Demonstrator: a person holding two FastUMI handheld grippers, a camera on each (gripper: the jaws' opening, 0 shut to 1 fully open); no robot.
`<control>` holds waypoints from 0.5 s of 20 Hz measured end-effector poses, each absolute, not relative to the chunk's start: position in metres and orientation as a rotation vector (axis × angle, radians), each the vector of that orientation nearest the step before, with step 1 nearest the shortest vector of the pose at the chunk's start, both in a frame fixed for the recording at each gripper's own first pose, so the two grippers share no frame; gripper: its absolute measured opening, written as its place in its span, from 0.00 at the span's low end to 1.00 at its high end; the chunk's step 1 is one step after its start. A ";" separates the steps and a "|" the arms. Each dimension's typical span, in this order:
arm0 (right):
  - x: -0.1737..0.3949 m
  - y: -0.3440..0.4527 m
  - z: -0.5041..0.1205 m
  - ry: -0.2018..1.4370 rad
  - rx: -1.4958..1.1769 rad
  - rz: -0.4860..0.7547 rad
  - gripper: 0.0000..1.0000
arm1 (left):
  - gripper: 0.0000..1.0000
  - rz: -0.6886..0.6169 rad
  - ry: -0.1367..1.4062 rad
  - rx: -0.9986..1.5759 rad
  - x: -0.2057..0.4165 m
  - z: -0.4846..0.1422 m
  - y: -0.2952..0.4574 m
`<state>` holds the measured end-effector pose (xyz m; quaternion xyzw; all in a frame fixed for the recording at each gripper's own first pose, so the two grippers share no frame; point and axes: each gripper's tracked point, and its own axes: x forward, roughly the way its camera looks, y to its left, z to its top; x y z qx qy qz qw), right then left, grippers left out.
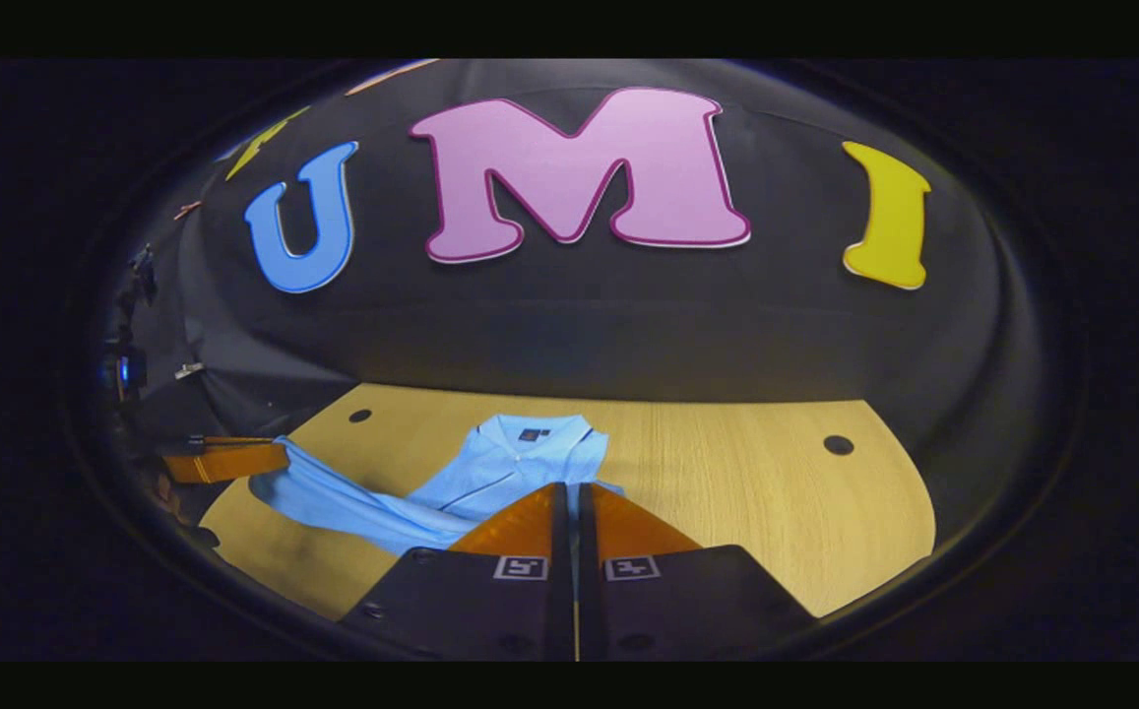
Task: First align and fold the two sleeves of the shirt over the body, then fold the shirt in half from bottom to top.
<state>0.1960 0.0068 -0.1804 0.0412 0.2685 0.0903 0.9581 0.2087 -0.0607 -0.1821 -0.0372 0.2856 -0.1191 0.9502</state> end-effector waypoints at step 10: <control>0.352 0.002 -0.208 0.465 0.001 0.187 0.00 | 0.06 -0.233 0.504 -0.074 0.373 -0.221 -0.058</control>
